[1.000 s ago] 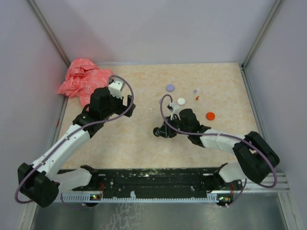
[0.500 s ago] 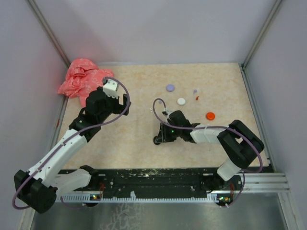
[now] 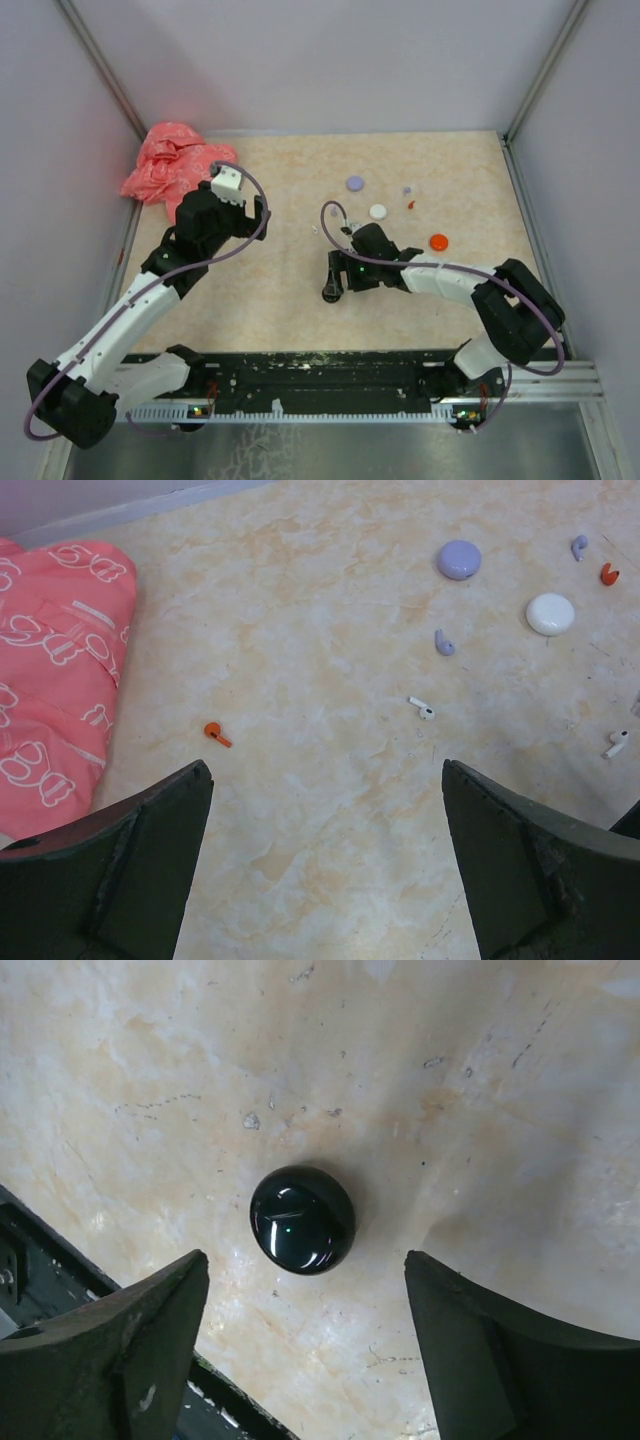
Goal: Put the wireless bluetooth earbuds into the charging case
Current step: Place the charging case at the center of the board, then pick up the charging case at the center of the board.
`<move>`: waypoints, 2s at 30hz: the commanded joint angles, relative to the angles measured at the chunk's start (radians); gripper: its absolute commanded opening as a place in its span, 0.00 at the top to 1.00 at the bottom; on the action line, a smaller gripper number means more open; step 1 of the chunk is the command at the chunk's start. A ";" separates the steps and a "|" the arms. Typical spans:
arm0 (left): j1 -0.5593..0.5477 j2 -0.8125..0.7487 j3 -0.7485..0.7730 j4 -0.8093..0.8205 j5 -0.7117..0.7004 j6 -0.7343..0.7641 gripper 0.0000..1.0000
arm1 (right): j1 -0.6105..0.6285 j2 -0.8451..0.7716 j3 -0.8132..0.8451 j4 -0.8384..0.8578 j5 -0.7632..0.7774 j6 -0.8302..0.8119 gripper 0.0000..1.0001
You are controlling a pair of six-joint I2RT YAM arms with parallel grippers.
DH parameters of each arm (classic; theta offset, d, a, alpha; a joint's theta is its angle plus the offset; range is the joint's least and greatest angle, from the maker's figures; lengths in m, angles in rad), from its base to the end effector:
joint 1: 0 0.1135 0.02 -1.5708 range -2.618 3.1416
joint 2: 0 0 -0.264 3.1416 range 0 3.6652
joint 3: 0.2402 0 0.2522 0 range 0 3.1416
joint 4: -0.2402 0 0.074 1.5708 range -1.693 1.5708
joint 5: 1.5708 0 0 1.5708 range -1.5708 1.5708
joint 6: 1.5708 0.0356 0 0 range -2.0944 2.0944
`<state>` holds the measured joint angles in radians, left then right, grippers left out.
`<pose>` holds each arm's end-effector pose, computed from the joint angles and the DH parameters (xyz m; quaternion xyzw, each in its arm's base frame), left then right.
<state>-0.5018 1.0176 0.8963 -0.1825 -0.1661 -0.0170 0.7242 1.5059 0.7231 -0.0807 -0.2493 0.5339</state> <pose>0.2096 -0.1083 0.3354 0.1451 0.7915 -0.0867 0.5873 0.2109 0.1983 0.1642 -0.1313 0.9225 0.2965 0.2092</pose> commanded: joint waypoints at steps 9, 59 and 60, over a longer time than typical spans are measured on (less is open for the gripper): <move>0.002 -0.016 -0.008 0.023 -0.006 0.010 0.00 | -0.044 -0.130 0.200 -0.193 0.364 -0.345 0.13; 0.002 0.036 -0.001 0.011 0.024 0.006 0.00 | -0.385 0.498 0.664 -0.185 0.170 -0.561 0.45; 0.003 0.037 0.000 0.011 0.030 0.003 0.00 | -0.383 0.487 0.660 -0.186 0.168 -0.559 0.48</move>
<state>-0.5018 1.0550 0.8928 -0.1825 -0.1627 -0.0032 0.3332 2.0361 1.3895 -0.2474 -0.0406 -0.0341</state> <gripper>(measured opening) 0.998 0.555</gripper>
